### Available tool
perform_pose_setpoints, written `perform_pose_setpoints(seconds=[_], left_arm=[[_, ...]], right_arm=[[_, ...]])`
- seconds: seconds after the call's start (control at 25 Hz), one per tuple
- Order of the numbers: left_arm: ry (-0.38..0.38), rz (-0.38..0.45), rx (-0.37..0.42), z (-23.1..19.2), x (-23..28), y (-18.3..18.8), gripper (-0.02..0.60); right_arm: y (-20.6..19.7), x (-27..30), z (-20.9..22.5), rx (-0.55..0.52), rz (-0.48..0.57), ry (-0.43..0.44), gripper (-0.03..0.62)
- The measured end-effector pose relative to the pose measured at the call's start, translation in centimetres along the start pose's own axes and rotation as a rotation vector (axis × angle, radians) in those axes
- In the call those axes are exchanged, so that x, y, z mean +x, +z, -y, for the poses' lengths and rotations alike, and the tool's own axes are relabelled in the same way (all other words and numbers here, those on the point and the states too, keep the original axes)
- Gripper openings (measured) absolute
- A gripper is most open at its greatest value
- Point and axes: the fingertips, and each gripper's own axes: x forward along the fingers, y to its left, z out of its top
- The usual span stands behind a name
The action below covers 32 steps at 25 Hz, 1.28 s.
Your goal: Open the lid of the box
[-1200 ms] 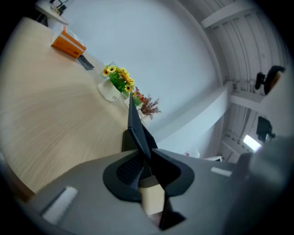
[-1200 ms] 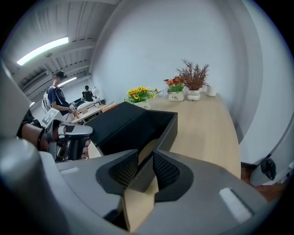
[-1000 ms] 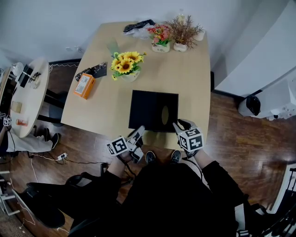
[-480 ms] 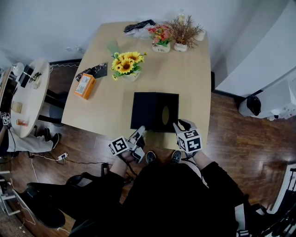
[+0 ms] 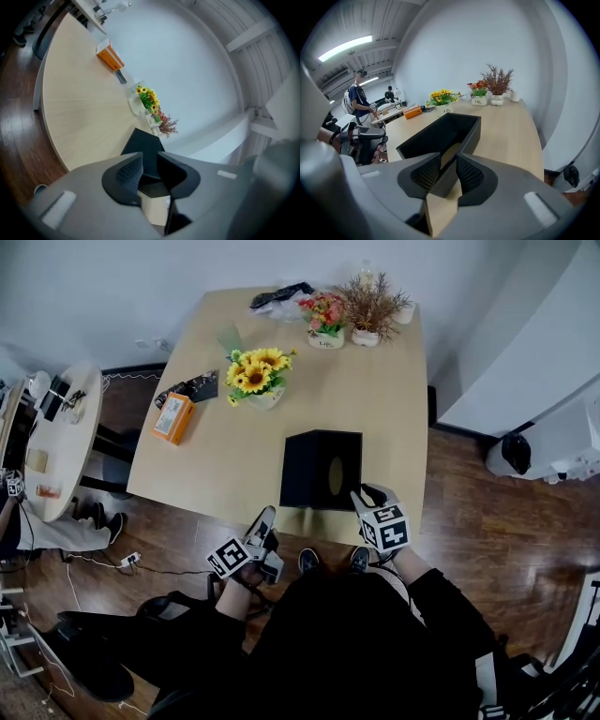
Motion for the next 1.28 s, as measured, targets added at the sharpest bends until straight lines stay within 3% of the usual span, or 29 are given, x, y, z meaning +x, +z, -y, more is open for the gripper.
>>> perform_pose_setpoints(seconds=[0.08,0.2,0.36,0.44,0.52,0.84,0.96,1.16,1.28], left_arm=[[0.049,0.017,0.12,1.4,0.5,0.8,0.072],[0.032,0.002,0.333,5.8,2.0,1.1,0.072],[0.023,-0.041,0.721,11.7,4.0,0.2,0.072],[0.021,-0.041,0.896,14.0,4.7,-0.4,0.072],[0.003,-0.036,1.008,15.8,5.0,-1.2,0.072],[-0.107,-0.067,1.141,20.6,5.0,-4.0,0.072],[-0.146,-0.046,1.155,22.7,4.7,-4.0,0.072],[-0.208,0.076,1.148,27.3,3.6,-1.9,0.072],[-0.234,0.148,1.214,29.5,2.8,-1.2,0.072]], right_arm=[[0.0,0.1,0.1,-0.001,0.005,0.001,0.106],[0.0,0.1,0.0,0.001,0.008,0.004,0.106],[-0.1,0.1,0.0,0.0,0.008,0.011,0.107],[0.4,-0.2,-0.1,-0.002,0.049,0.018,0.106],[1.8,-1.3,-0.4,-0.01,0.144,0.025,0.074],[9.2,-8.3,-3.0,-0.1,0.434,0.039,0.061],[12.2,-11.0,-4.0,-0.118,0.526,0.047,0.058],[16.0,-15.1,-5.4,-0.188,0.648,0.047,0.052],[17.6,-17.4,-5.9,-0.234,0.72,0.025,0.049]])
